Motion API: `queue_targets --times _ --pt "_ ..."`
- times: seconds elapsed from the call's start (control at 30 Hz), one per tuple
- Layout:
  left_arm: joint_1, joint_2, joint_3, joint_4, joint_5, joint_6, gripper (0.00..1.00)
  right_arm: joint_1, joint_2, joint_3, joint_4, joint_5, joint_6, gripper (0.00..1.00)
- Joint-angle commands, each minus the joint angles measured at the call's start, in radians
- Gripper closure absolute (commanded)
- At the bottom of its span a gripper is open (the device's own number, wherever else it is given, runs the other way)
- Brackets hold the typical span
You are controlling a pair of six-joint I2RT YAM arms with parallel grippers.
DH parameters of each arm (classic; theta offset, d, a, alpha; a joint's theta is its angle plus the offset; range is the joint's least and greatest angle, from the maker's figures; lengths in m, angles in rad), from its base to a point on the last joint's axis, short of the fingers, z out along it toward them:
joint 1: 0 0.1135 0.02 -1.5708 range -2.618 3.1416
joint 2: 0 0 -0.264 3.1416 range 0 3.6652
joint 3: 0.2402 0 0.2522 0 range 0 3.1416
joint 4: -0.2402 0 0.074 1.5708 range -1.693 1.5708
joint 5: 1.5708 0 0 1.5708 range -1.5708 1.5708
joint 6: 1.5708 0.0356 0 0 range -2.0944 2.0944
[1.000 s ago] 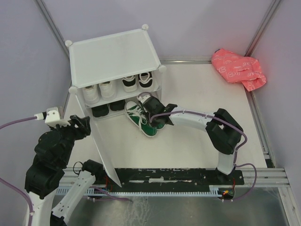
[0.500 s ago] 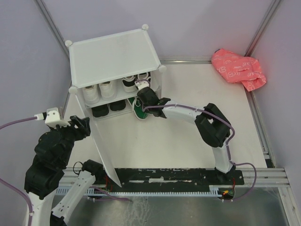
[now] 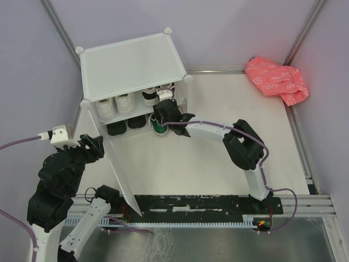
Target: Place and organize the shoes in the shoe cabinet
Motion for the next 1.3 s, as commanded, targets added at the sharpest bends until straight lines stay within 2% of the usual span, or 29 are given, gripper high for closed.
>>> queue_targets --times 0.0,0.13,0.3,0.4,0.5,0.67,0.83,0.97,1.1,1.27 --pt "-0.003 0.009 0.022 0.02 -0.017 -0.006 0.31 -0.011 -0.102 0.001 0.095 -0.04 0.03 0.32" --pt "-0.003 0.009 0.024 0.021 -0.02 -0.001 0.31 -0.003 -0.177 -0.044 0.058 -0.112 0.059 0.3" --pt "-0.003 0.001 0.017 0.024 -0.024 0.002 0.3 0.028 -0.3 -0.125 -0.042 -0.106 0.054 0.27" --pt "-0.003 -0.004 0.01 0.024 -0.022 0.0 0.3 0.043 -0.323 -0.179 -0.097 -0.127 0.049 0.2" --pt "-0.003 -0.003 0.011 0.021 -0.026 0.001 0.3 0.057 -0.326 -0.241 -0.117 -0.143 0.064 0.18" --pt "-0.005 -0.006 0.011 0.017 -0.036 0.003 0.3 0.091 -0.334 -0.364 -0.044 -0.104 0.122 0.19" --pt "-0.003 -0.004 0.01 0.018 -0.03 0.0 0.3 0.091 -0.255 -0.38 0.06 -0.03 0.119 0.19" --pt "-0.004 -0.007 0.01 0.012 -0.036 0.0 0.3 0.081 -0.175 -0.362 0.201 0.011 0.076 0.19" --pt "-0.003 -0.01 0.014 0.001 -0.04 -0.005 0.3 0.062 -0.093 -0.297 0.239 0.034 0.062 0.19" --pt "-0.004 -0.019 0.018 -0.006 -0.048 -0.003 0.3 0.057 -0.056 -0.284 0.364 0.104 -0.02 0.19"
